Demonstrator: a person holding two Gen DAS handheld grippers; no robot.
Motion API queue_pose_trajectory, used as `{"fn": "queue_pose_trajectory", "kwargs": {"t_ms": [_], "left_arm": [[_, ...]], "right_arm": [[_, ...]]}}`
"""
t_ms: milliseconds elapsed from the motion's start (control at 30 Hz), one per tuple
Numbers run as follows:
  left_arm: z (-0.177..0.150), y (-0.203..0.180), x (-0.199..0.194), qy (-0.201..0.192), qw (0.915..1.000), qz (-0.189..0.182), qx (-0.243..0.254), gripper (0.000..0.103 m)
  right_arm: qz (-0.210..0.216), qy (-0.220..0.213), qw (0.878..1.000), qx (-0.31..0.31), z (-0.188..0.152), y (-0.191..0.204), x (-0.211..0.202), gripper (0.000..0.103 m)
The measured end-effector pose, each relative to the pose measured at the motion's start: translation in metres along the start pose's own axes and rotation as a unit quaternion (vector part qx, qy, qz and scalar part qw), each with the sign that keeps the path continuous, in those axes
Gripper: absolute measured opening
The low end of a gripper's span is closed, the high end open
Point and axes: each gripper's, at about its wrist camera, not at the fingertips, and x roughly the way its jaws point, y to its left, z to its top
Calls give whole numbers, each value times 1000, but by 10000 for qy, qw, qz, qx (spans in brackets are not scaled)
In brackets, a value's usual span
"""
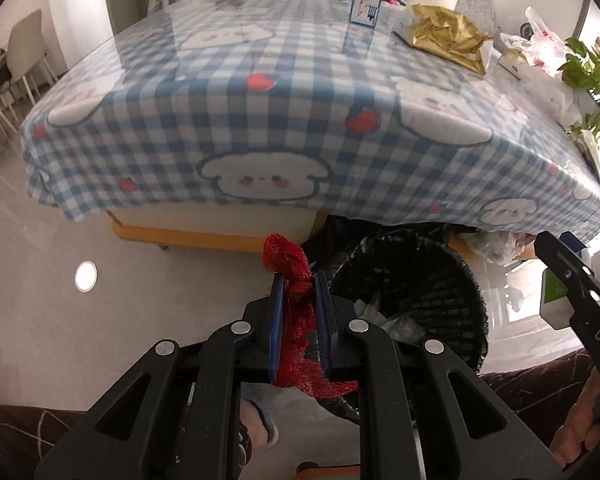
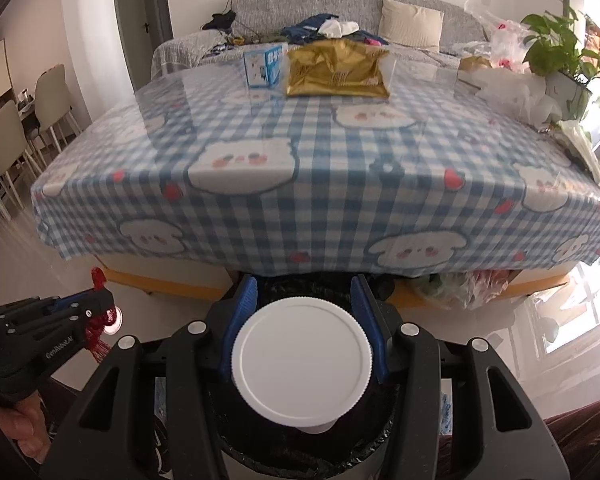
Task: Collect trash
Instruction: 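Hold the red mesh net and white cup above the bin opening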
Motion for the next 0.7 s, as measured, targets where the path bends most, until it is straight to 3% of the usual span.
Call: {"fn": "queue_pose_trajectory", "kwargs": {"t_ms": [700], "left_arm": [[-13,5,44,121,9998,162,40,14]], "right_arm": [[5,572,9982,-182,-37,10,74,47]]}}
